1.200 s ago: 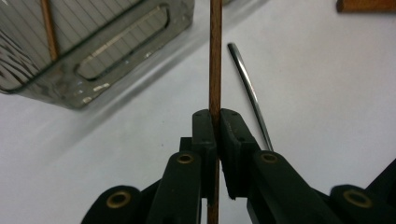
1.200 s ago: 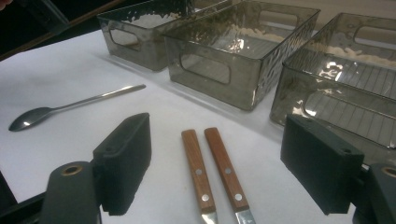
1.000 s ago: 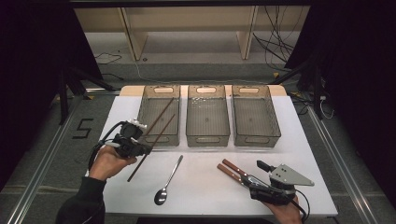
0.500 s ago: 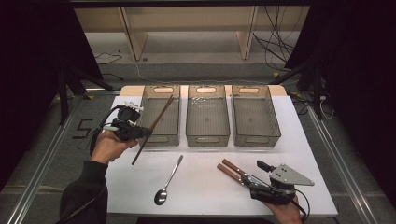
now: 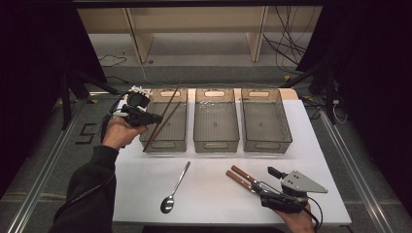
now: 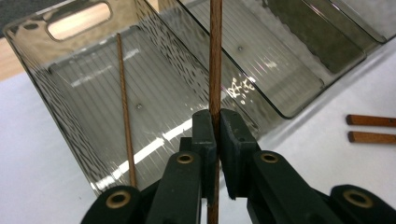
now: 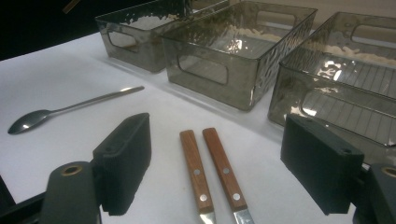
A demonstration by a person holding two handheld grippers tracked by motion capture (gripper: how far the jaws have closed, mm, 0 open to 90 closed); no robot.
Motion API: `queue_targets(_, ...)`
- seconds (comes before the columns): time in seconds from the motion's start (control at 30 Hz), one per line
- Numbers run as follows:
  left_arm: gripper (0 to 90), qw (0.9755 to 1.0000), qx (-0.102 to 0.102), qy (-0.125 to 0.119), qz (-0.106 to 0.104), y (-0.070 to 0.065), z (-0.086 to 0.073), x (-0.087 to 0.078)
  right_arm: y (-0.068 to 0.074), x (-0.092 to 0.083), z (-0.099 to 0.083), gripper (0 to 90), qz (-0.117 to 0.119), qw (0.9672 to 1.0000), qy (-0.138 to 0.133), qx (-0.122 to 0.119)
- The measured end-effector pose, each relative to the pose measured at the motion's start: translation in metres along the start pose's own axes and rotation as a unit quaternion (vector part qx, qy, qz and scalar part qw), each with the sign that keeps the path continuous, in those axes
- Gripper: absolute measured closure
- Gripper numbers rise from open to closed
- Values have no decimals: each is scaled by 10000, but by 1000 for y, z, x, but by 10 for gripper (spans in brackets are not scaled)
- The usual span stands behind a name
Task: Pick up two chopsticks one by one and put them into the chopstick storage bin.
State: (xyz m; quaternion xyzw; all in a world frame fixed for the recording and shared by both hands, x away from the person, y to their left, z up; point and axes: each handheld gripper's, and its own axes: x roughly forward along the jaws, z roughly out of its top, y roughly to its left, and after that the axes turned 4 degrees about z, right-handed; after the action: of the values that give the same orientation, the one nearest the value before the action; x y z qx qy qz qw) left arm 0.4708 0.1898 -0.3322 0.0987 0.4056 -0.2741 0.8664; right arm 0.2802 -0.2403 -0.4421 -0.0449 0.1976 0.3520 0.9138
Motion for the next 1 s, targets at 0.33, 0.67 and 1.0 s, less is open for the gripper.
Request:
queue_targets(0.33, 844, 9997, -103, -179, 85, 15, 16, 10, 0, 0, 0, 251, -5, 10000, -15, -8)
queue_targets(0.67, 844, 9996, -80, -164, 200, 27, 26, 24, 0, 0, 0, 251, 12, 10000, -20, 4)
queue_targets(1.0, 844, 9992, -123, -185, 343, 35, 29, 38, 0, -1, 0, 251, 17, 10000, -30, 3)
